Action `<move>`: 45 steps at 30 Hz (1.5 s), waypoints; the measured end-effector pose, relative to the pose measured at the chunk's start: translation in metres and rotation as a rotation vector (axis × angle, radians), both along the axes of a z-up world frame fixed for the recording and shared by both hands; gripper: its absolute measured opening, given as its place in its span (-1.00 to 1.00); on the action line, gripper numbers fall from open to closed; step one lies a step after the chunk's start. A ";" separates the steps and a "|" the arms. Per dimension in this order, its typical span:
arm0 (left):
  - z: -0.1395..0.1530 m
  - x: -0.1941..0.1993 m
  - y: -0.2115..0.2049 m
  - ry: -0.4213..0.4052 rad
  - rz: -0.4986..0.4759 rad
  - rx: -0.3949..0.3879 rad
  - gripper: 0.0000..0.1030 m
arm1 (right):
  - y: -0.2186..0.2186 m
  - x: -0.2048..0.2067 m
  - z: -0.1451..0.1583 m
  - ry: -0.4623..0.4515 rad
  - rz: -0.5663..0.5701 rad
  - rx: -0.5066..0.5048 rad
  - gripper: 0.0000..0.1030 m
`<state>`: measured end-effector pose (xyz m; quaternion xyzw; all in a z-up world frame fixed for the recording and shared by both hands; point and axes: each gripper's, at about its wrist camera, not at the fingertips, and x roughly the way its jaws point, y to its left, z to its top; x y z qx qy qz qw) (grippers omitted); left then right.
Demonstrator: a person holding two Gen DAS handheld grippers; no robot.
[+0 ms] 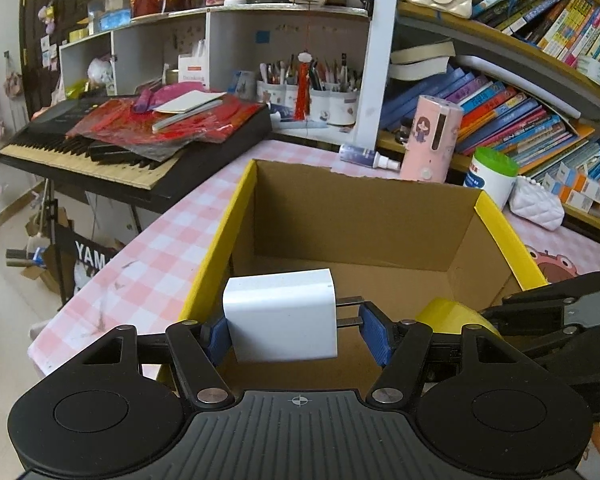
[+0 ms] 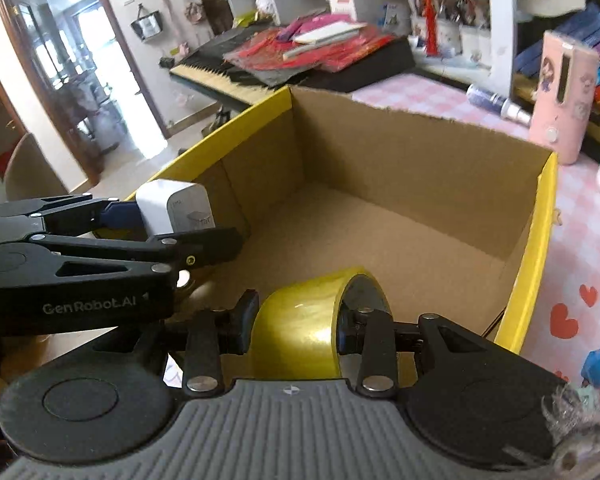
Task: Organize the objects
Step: 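Open the right gripper to drop the tape roll while the left gripper drops the white cube into the box, then withdraw both open grippers from the box back toward the plush toys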
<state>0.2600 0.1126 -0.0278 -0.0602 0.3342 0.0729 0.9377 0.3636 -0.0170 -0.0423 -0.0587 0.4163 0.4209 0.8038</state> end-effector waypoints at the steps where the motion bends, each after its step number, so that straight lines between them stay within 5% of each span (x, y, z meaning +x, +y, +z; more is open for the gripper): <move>1: 0.000 0.001 -0.001 0.002 -0.001 0.004 0.26 | 0.000 0.002 0.000 0.017 0.010 -0.002 -0.34; 10: 0.000 0.001 -0.002 -0.007 0.004 -0.020 0.30 | -0.002 -0.007 0.002 -0.025 -0.020 -0.009 -0.22; 16: 0.016 -0.018 -0.004 -0.131 -0.001 -0.031 0.65 | -0.007 -0.018 0.010 -0.067 -0.098 0.022 0.10; 26: 0.038 -0.058 0.007 -0.265 0.068 -0.066 0.79 | -0.018 -0.074 0.048 -0.322 -0.324 0.071 0.37; 37: 0.036 -0.104 0.013 -0.248 0.093 -0.054 0.80 | -0.017 -0.138 0.048 -0.444 -0.499 -0.032 0.46; 45: 0.022 -0.141 0.014 -0.188 0.094 -0.058 0.80 | -0.019 -0.180 0.030 -0.410 -0.587 -0.149 0.50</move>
